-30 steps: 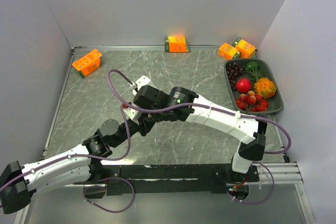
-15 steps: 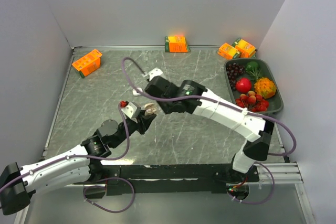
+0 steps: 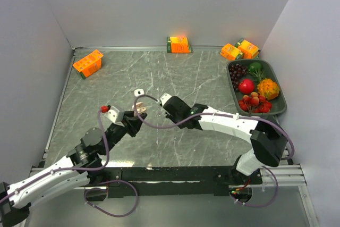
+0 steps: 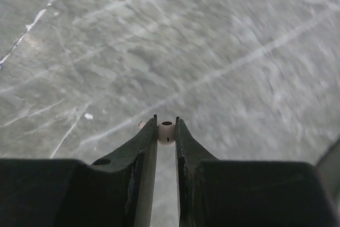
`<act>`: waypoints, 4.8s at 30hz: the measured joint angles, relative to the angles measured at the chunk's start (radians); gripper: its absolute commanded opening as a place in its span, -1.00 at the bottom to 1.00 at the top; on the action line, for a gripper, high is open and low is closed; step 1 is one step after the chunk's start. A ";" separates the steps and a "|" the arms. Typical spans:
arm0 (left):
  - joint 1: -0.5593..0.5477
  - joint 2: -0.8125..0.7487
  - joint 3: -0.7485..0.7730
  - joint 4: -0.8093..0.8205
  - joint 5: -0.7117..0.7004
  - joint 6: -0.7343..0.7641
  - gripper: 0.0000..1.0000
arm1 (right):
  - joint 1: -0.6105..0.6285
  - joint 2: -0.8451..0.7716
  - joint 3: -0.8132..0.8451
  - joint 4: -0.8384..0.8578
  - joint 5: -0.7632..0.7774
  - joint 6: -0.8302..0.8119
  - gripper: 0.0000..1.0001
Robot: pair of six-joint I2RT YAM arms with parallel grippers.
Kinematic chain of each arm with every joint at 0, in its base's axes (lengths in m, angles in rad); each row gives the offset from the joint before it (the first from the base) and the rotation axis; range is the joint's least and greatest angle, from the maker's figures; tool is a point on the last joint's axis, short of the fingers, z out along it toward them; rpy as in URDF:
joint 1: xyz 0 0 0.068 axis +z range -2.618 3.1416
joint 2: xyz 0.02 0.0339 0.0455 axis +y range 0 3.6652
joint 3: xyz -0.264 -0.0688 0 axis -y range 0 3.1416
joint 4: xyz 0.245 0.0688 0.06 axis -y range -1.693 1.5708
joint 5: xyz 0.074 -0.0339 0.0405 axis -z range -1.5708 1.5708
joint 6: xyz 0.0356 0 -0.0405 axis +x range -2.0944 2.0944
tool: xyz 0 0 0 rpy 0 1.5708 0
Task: Insert the wireless bluetooth earbuds into the charging case
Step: Place the earbud at the center of the board, then pick up the earbud from the center of the board.
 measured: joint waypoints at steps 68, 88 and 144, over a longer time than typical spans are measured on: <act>0.000 -0.261 0.023 -0.219 -0.165 -0.051 -0.98 | -0.194 0.327 0.168 -0.012 -0.245 1.155 -0.03; 0.000 -0.253 0.023 -0.219 -0.165 -0.051 -0.98 | -0.193 0.417 0.270 -0.079 -0.232 1.085 0.00; 0.000 -0.164 0.013 -0.104 -0.100 -0.061 -0.98 | -0.066 -0.164 0.318 -0.090 0.220 0.518 -1.00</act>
